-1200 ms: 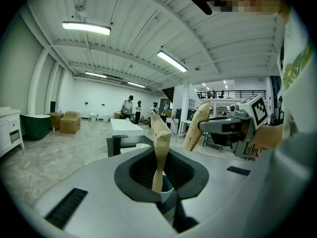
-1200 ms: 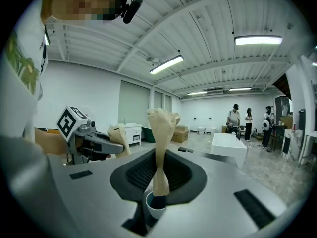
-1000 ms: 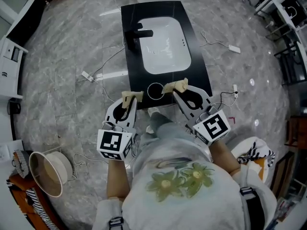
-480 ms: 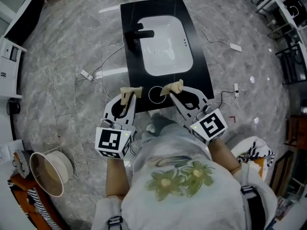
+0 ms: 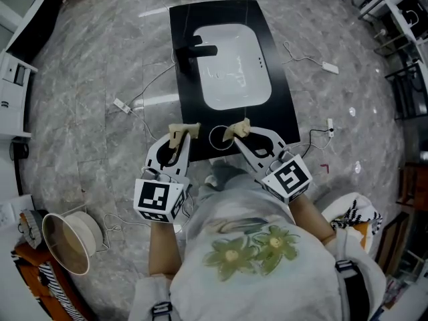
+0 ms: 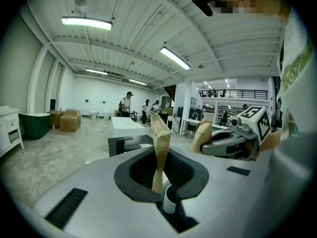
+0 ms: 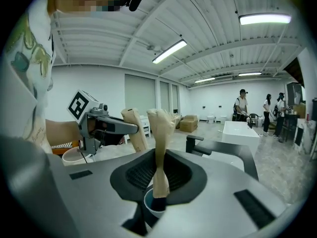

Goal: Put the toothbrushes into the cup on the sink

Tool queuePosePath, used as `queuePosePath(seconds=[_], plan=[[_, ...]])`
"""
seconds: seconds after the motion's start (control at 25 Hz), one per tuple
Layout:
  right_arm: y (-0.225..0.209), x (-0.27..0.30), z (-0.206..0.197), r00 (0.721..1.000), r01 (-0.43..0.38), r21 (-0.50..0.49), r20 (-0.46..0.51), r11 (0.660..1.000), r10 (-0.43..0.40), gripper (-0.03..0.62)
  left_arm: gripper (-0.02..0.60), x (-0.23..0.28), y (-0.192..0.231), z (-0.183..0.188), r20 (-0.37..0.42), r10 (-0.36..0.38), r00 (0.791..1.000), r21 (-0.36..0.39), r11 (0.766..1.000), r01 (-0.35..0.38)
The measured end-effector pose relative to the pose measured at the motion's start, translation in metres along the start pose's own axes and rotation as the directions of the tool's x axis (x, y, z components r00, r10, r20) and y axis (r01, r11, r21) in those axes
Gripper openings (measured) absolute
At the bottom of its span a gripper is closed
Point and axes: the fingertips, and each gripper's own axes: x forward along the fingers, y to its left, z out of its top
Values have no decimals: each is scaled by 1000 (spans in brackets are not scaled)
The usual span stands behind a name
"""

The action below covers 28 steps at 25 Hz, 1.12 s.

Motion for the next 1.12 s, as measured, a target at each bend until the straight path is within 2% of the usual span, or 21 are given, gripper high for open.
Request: queuePosePath(seconds=[1.12], plan=[[-8,39,-52,984,-117,36,-132,992,121,64,40,27,20,0,-16,13,1000,-24,1000,-13]])
